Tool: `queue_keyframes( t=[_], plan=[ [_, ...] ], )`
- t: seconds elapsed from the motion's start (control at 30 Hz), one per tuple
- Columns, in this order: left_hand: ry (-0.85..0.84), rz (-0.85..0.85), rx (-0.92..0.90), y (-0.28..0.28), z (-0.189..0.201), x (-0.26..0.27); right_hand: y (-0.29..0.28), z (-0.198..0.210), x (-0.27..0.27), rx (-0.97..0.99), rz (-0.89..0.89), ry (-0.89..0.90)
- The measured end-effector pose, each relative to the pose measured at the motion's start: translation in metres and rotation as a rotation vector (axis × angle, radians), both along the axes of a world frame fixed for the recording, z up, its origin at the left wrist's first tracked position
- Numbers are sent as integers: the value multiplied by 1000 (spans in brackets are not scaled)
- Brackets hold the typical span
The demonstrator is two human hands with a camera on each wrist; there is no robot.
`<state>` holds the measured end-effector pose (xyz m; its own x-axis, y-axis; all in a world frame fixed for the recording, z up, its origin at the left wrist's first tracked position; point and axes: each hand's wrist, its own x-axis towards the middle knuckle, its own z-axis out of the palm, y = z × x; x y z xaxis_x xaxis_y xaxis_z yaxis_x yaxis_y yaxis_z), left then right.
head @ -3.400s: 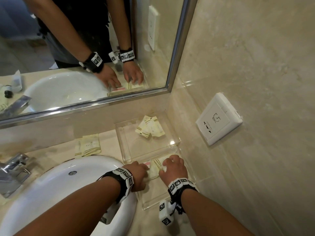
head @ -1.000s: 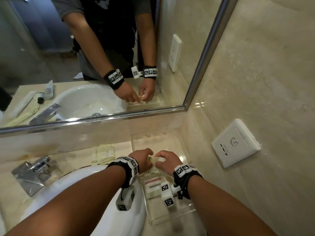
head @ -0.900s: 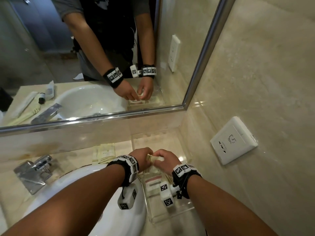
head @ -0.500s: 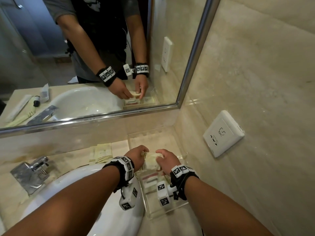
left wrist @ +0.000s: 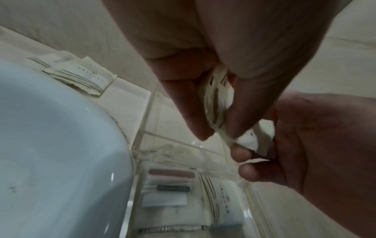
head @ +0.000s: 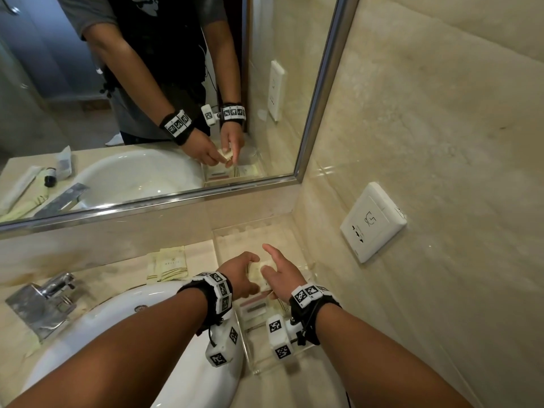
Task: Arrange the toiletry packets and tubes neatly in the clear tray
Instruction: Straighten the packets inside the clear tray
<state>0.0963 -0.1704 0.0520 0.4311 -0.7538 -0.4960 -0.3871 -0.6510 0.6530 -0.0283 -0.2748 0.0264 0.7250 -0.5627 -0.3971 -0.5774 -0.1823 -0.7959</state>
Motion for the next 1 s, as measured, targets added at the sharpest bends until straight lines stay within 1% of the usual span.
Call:
queue_keyframes(
  t=[0.07, 0.2, 0.33, 0.43, 0.5, 0.6, 0.67, 0.73, 0.83, 1.0],
  plan=[
    [18, 23, -30, -2, 1, 1, -1, 4, -2, 86, -44, -17],
    [65, 59, -105, -3, -1, 2, -12, 0, -7, 170, -145, 2],
    [102, 58, -98, -3, -7, 0, -19, -10, -16, 237, -184, 7],
    [98, 14, -45, -4, -9, -5, -21, -19, -20, 266, -231, 10],
    [58, -34, 26, -7, -11, -7, -22, -22, -21, 261, -261, 30],
    [-105, -151, 142, -11, -14, -9, -32, -24, -28, 147, -350, 91],
    [-195, -244, 185, -10, -17, -11, -42, -26, -39, 60, -383, 173],
    [-250, -353, 221, -8, -22, -14, -50, -32, -51, 6, -356, 267],
    [-318, -509, 288, -5, -30, -19, -54, -44, -59, -29, -286, 343],
    [-392, -679, 306, -5, -42, -33, -49, -47, -59, -89, -227, 437]
  ],
)
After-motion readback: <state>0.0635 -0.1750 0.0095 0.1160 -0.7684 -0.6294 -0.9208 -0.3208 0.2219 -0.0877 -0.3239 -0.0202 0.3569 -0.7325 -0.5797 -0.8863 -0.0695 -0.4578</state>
